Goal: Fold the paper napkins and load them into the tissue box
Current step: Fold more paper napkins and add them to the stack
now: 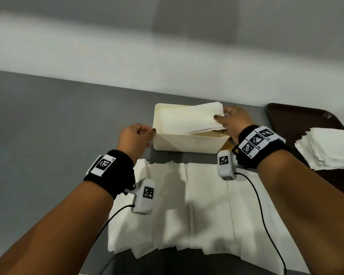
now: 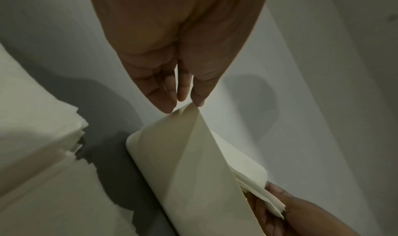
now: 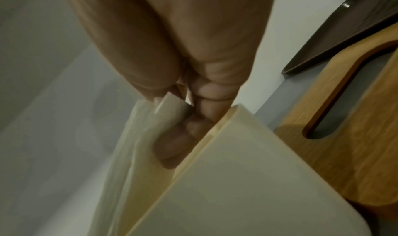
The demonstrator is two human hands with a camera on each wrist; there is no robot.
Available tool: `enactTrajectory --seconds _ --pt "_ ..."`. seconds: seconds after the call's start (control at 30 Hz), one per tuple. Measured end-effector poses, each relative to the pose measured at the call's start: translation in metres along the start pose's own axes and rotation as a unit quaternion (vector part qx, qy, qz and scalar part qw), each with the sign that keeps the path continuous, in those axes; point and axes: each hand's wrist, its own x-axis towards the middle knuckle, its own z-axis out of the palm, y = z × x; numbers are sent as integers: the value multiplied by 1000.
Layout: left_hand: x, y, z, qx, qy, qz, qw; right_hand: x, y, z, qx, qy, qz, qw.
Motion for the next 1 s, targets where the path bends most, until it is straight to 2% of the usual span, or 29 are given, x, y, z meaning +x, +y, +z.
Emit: enactTrajectory --seconds 0.13,0.3,0.43,0.5,0.6,0.73,0.87,1.0 --pt "2 -2 1 -3 2 -3 1000 8 2 10 -122 14 -17 992" --pt "2 -1 -1 11 2 3 1000 0 -5 10 -296 37 -61 953" --pt "-5 -1 -5 54 62 31 996 -26 -14 1 -334 91 -99 933" --pt "-15 1 -5 76 69 43 994 -47 -14 -8 -335 117 -122 927" --pt "-38 4 1 103 30 48 993 -82 8 -22 -312 121 -84 938" --pt "-68 -3 16 138 -59 43 988 -124 69 -28 -288 64 -2 956" --pt "-89 -17 29 155 -117 25 981 -151 105 -17 -316 26 62 946" --pt "-100 -29 37 171 -147 12 974 -154 110 -5 -326 42 89 940"
